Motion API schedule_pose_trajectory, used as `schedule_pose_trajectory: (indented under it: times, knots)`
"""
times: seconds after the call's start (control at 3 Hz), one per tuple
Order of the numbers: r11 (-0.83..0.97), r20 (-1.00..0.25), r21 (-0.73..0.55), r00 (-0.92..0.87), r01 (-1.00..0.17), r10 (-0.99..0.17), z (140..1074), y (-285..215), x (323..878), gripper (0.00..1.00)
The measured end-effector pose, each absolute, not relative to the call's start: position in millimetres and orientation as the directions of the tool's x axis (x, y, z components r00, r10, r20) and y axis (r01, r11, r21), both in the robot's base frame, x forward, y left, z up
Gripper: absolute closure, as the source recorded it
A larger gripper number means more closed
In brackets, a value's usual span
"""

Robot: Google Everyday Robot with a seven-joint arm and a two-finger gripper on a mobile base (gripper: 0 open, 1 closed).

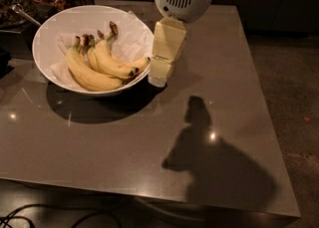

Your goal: Pick banana from white bowl

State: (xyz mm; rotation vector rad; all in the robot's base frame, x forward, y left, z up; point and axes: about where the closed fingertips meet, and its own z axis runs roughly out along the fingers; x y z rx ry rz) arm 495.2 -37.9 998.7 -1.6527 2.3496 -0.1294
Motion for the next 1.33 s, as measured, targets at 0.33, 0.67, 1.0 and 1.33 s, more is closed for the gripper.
schedule_pose_trajectory:
  times: [0.33, 0.67, 1.0, 1.33]
  knots:
    - [0.304, -0.189, -0.162, -0.273, -0.939, -0.943, 991.5, 10.8, 517.0, 0.00]
    - [0.309, -0.220, -0.179, -0.268, -0.934, -0.938, 992.8, 16.2, 523.6, 0.00]
    - [0.309, -0.237, -0.165, -0.267, -0.937, -0.934, 989.9, 31.6, 536.1, 0.00]
    - [0.287, -0.226, -0.145, -0.251, -0.947, -0.941, 984.1, 51.8, 552.3, 0.00]
